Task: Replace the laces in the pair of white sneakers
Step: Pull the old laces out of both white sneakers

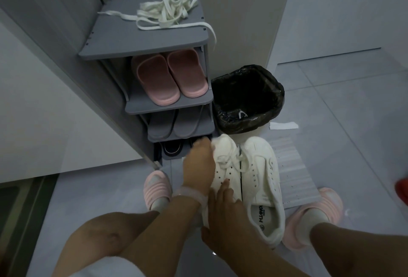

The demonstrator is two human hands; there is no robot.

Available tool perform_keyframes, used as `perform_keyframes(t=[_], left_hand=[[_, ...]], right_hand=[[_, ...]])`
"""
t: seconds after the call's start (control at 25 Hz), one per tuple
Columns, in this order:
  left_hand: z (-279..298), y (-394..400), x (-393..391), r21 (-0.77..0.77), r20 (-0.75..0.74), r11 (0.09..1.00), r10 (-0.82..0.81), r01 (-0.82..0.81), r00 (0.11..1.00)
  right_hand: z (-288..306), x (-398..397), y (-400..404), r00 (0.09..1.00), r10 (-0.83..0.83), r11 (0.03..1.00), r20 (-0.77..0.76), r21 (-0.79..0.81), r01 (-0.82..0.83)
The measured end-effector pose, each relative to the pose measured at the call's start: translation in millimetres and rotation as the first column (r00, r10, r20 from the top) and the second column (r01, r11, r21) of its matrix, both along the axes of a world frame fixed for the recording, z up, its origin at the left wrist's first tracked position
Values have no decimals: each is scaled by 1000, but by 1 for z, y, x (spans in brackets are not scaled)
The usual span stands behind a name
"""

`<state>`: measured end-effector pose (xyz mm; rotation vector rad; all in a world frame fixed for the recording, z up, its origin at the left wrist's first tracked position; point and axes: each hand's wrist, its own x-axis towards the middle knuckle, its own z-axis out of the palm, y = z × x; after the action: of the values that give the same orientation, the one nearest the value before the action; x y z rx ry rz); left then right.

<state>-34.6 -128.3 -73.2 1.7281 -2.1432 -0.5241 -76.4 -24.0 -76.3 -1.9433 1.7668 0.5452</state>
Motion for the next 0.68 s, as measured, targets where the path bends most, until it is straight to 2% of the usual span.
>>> perform_keyframes(t=[0.04, 0.08, 0.12, 0.16, 0.2, 0.28, 0.36, 0.4, 0.44, 0.48, 0.56, 0.68], left_hand=[[15, -7, 4, -90, -222, 986, 115, -138, 968], [31, -17, 12, -198, -420, 945, 159, -261, 894], [46, -27, 22, -273, -516, 904, 150, -328, 843], [54, -35, 32, -290, -523, 899, 139, -329, 841], [56, -38, 38, -245, -482, 934, 116, -260, 869], [36, -31, 35, 0, -318, 999, 50, -52, 947], [-1, -12, 23, 268, -116, 959, -58, 88, 991], [-16, -3, 17, 332, -28, 936, -115, 118, 993], [-28, 2, 14, 353, 35, 927, -147, 126, 988], [-34, 3, 12, 340, 77, 934, -140, 106, 987], [-36, 0, 9, 277, 133, 958, -117, 77, 984], [-32, 1, 5, 175, 122, 969, -198, 176, 972]], right_hand=[[-1, 0, 0, 1000, 15, 1000, -2, 0, -15], [0, -1, 0, 1000, 29, 1000, -5, 5, -29], [0, -1, 0, 999, 34, 999, 0, 9, -34], [1, -1, 1, 999, 33, 999, 6, 11, -33], [2, -1, 2, 1000, 29, 1000, 10, 4, -29], [4, -4, 4, 999, 21, 999, 26, -34, -20], [1, -3, 7, 1000, -18, 998, 17, -63, 19], [-1, -3, 8, 999, -49, 992, 14, -119, 50], [-2, -3, 7, 996, -82, 989, 24, -125, 85], [-2, -4, 7, 998, -71, 997, 1, -25, 71], [-12, -3, 9, 998, -68, 996, 2, -55, 68], [-15, -1, 7, 996, -78, 992, 30, -95, 81]])
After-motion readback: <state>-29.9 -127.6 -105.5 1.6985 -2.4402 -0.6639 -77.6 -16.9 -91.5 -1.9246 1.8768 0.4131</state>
